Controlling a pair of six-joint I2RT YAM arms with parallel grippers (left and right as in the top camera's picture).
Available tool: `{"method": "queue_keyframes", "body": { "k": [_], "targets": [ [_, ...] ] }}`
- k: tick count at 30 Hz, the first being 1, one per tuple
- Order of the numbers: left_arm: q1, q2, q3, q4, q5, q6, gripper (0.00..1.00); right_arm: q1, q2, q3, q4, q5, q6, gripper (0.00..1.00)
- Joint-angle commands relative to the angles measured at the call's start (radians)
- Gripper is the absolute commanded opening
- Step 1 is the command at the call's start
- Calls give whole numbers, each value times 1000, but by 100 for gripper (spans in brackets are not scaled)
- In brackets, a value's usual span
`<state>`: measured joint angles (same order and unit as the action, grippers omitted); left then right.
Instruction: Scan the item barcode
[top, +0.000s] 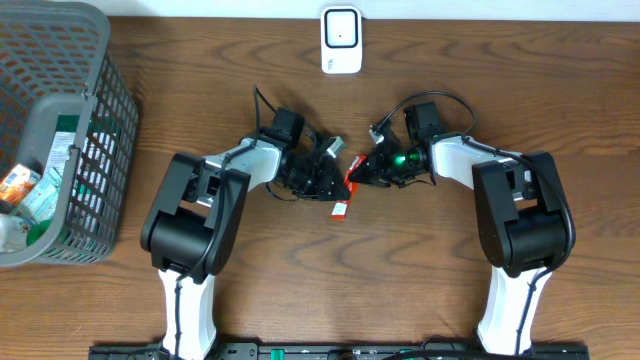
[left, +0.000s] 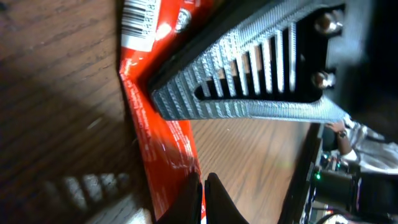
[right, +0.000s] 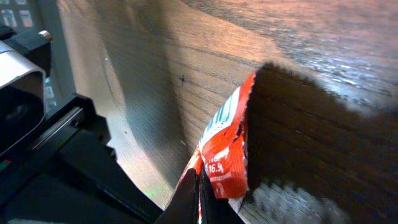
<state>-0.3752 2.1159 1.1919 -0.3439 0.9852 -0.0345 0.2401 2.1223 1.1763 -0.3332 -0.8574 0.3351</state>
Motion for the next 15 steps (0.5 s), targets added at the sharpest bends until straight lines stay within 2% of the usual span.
{"method": "queue_keyframes", "body": {
  "k": [1,5,10,15],
  "targets": [
    [-42,22,-10,-22,-175,-58,7,-1,4,-8,-23,192,-14,1],
    [-81,22,-10,-29,-176,-58,7,-1,4,-8,-27,201,-11,1],
    [-109,22,-10,-32,-307,-168,7,-17,4,-6,45,194,47,1],
    [-106,22,-10,-41,-317,-178,7,-51,4,-6,64,202,54,1]
  ]
}}
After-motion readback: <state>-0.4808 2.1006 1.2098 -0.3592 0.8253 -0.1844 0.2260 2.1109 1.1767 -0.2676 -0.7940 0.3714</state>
